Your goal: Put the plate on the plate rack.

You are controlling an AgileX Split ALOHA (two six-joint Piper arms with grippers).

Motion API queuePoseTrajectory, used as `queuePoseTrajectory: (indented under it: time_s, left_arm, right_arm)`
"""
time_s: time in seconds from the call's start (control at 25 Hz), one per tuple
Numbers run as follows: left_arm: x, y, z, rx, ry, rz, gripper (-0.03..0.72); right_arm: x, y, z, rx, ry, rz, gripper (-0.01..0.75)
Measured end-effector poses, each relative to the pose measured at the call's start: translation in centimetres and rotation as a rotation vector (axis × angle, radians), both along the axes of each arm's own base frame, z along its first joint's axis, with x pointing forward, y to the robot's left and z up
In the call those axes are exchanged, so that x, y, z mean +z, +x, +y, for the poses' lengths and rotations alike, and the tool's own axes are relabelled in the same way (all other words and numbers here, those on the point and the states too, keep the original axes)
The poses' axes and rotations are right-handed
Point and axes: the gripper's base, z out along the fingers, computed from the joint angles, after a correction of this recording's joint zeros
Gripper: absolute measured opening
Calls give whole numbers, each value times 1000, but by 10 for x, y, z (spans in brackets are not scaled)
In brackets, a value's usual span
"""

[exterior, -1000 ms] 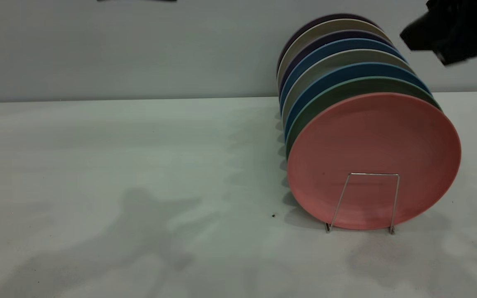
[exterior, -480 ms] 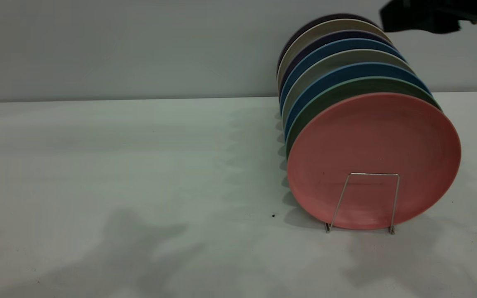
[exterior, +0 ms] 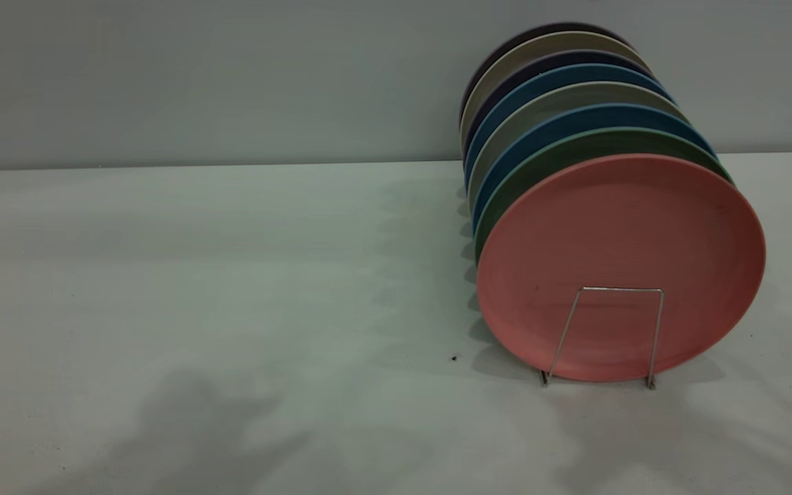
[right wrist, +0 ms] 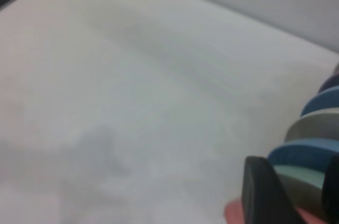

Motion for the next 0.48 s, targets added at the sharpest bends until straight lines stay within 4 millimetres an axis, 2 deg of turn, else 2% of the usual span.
queuePoseTrajectory:
  time_s: [0.12,0.24,0.32,0.48]
  left_arm:
    - [3,-5,3,3,21,-5,447]
    - [4,-10,6,14,54,20,447]
    - [4,-13,10,26,96,37,447]
    - [2,-28,22,70,191,71,447]
  right_arm:
    - [16,1,-10,27,-142,39,278]
    - [16,-2,-30,-108,-331,113,261]
    - [18,-6,-46,-258,-395,149,252]
    - [18,-35,-63,-387,-464,115,245]
